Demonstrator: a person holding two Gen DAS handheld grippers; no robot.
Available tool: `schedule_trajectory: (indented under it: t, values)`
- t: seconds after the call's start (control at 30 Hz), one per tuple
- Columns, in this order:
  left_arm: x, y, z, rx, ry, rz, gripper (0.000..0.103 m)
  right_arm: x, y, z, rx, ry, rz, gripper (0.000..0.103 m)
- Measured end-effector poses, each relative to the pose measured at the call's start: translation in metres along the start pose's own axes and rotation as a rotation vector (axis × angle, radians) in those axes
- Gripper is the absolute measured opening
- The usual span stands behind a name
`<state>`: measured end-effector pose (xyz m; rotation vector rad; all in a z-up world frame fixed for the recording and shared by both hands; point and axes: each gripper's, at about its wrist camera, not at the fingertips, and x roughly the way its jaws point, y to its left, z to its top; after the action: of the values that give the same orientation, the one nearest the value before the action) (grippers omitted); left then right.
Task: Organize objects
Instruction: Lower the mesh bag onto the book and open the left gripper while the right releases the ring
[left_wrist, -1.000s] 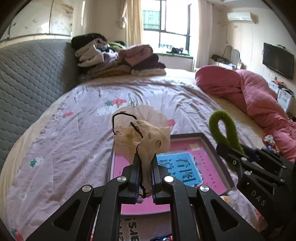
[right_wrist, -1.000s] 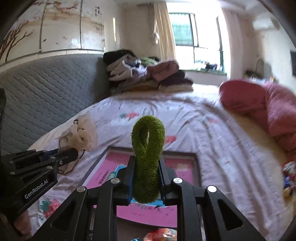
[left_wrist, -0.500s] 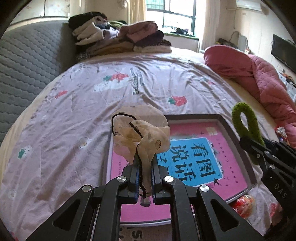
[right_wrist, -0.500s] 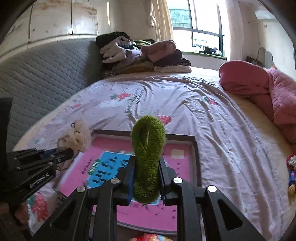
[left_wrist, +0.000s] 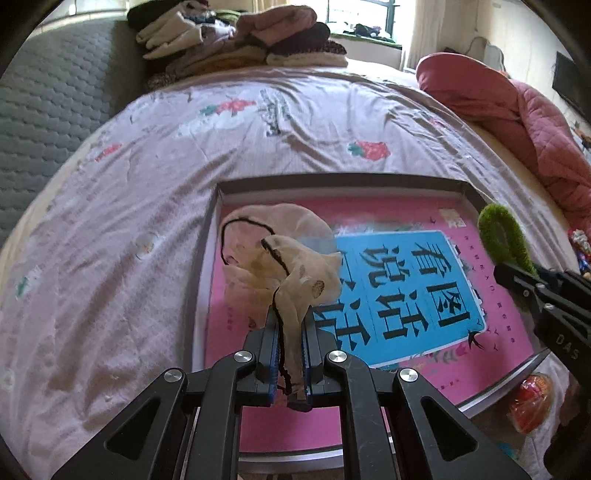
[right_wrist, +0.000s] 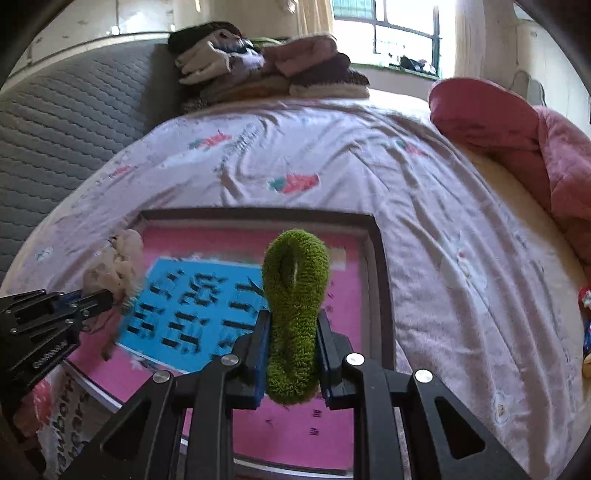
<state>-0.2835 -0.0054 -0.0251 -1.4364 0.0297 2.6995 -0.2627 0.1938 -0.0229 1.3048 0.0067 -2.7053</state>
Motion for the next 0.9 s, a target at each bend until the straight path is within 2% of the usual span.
schedule_trajectory:
  t: [0.3,0.5,0.57,0.63,0.77,0.9]
  values:
    - [0.008,-0.002,-0.006,0.017,0.008,0.007,0.012,0.015,-0.009,-0.008,0.036,0.063,0.019,0.023]
    - [0.007,-0.004,-0.006,0.026,0.006,0.007,0.015,0.019,-0.009,-0.011,0.048,0.088,0.013,0.028]
    - [0.005,-0.004,-0.006,0.022,0.004,-0.005,0.016,0.019,-0.009,-0.009,0.055,0.09,0.009,0.036]
    - [0.005,-0.005,-0.005,0.023,0.001,-0.004,0.021,0.018,-0.01,-0.009,0.05,0.087,-0.007,0.043]
    - [0.002,-0.008,-0.006,0.027,-0.006,-0.004,0.029,0.015,-0.008,-0.007,0.034,0.07,-0.047,0.049]
    - [-0.002,-0.007,-0.004,0.021,-0.016,-0.017,0.05,0.01,-0.008,-0.005,0.041,0.056,-0.033,0.049]
